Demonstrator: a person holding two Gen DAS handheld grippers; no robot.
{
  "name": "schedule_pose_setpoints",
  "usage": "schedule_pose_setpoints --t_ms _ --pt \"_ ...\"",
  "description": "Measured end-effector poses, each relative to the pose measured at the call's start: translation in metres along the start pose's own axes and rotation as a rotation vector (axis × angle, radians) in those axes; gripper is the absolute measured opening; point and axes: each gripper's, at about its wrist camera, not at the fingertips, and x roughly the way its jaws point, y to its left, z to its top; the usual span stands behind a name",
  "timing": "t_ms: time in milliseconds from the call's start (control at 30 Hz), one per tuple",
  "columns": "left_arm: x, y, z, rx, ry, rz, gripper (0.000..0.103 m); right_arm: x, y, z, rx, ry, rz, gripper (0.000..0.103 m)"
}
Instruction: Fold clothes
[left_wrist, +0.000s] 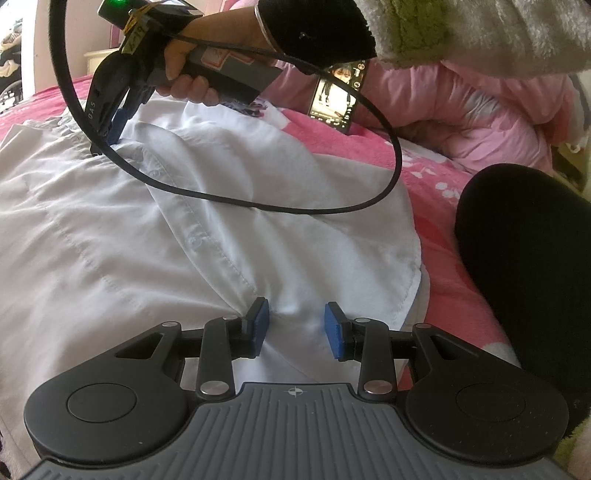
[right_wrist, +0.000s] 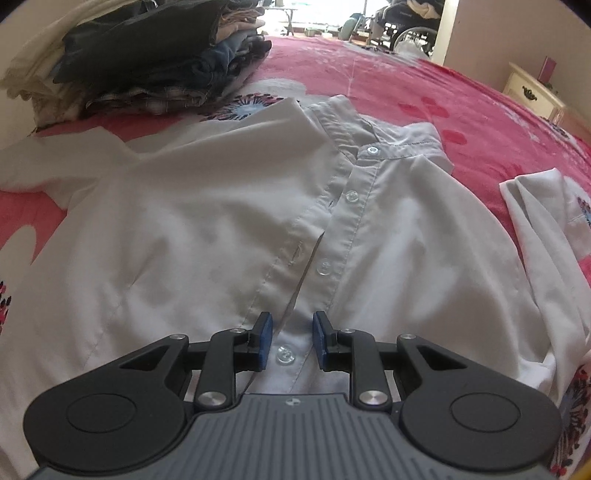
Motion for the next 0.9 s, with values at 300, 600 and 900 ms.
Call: schedule_pose_setpoints --t_ms 300,600,900 --pt "-0.001 -0.001 -0.001 0.003 -0.002 0.004 0.034 0.000 -0.036 -0.007 0.236 -0.025 0.057 0.001" --pt "0.000 -0.001 -0.001 0.006 -0.004 0.003 0.034 -0.029 -0.052 -0.014 0.391 -0.195 0.204 0.001" --pt "-0.001 -0.003 0.000 0.003 0.000 0.000 0.034 0.001 -0.016 0.005 0.222 -0.141 0.160 0.002"
